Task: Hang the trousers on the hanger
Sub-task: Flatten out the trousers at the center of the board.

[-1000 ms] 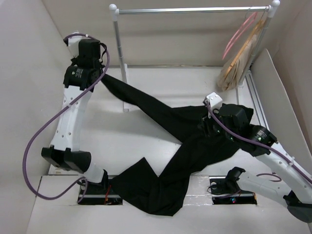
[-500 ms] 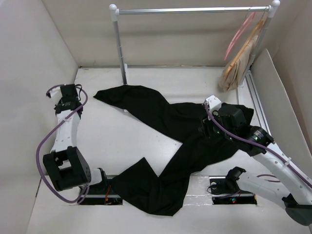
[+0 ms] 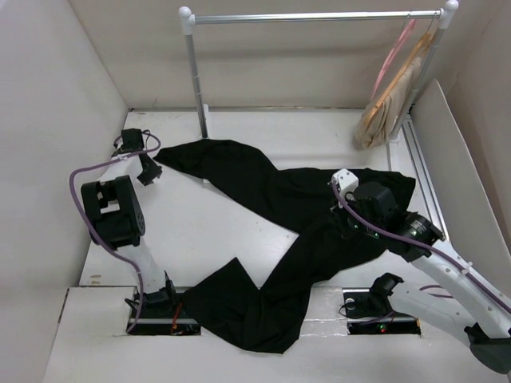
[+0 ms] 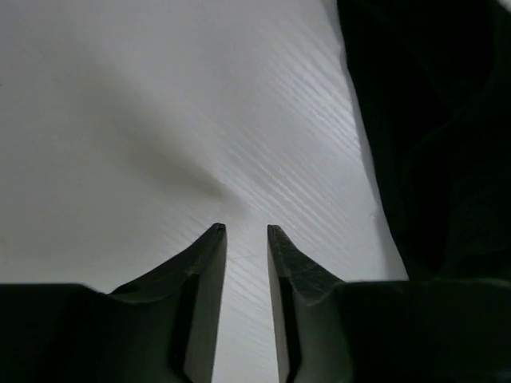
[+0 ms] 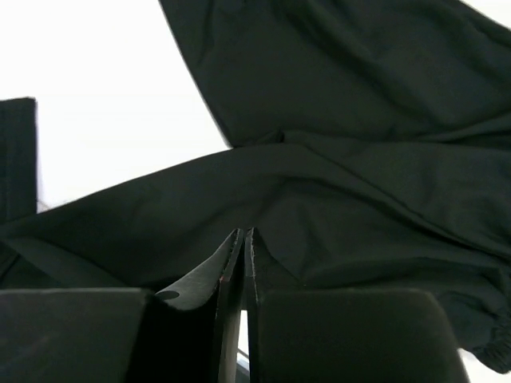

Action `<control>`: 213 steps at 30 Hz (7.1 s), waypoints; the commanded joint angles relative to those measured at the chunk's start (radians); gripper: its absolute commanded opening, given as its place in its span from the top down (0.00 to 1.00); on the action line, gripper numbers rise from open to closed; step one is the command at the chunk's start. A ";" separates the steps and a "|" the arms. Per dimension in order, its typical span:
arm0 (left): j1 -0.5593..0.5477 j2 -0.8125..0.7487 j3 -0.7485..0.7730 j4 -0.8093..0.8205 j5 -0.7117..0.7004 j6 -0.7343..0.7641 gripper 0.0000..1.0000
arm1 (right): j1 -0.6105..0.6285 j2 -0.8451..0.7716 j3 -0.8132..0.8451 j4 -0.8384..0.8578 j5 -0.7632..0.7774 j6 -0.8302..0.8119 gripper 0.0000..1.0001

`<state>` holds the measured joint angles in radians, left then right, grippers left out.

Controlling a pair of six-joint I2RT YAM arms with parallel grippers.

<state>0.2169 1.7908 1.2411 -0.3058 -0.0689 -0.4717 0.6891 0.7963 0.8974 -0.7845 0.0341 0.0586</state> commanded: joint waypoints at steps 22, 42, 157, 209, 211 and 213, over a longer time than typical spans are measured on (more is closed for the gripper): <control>0.013 0.404 0.406 0.019 0.149 -0.076 0.93 | 0.059 0.126 0.159 0.031 0.066 0.050 0.84; 0.271 -0.352 -0.299 0.028 -0.012 -0.082 1.00 | 0.036 0.041 0.060 0.039 -0.023 -0.014 0.82; -0.465 0.054 -0.141 0.224 0.196 -0.145 0.39 | -1.149 1.030 0.262 0.507 -0.189 0.073 0.78; -0.332 -0.722 0.304 -0.228 0.029 -0.015 0.76 | 0.906 0.963 0.382 0.370 -0.129 -0.016 0.42; -0.332 -0.725 0.276 -0.224 0.018 -0.012 0.76 | 0.920 1.004 0.402 0.361 -0.100 -0.014 0.43; -0.332 -0.728 0.255 -0.211 0.017 -0.010 0.76 | 0.929 1.026 0.403 0.378 -0.086 -0.002 0.44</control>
<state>-0.1162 1.0710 1.5238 -0.5323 -0.0463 -0.4801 1.5936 1.8183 1.2503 -0.4026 -0.0841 0.0666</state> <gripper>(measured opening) 0.240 0.567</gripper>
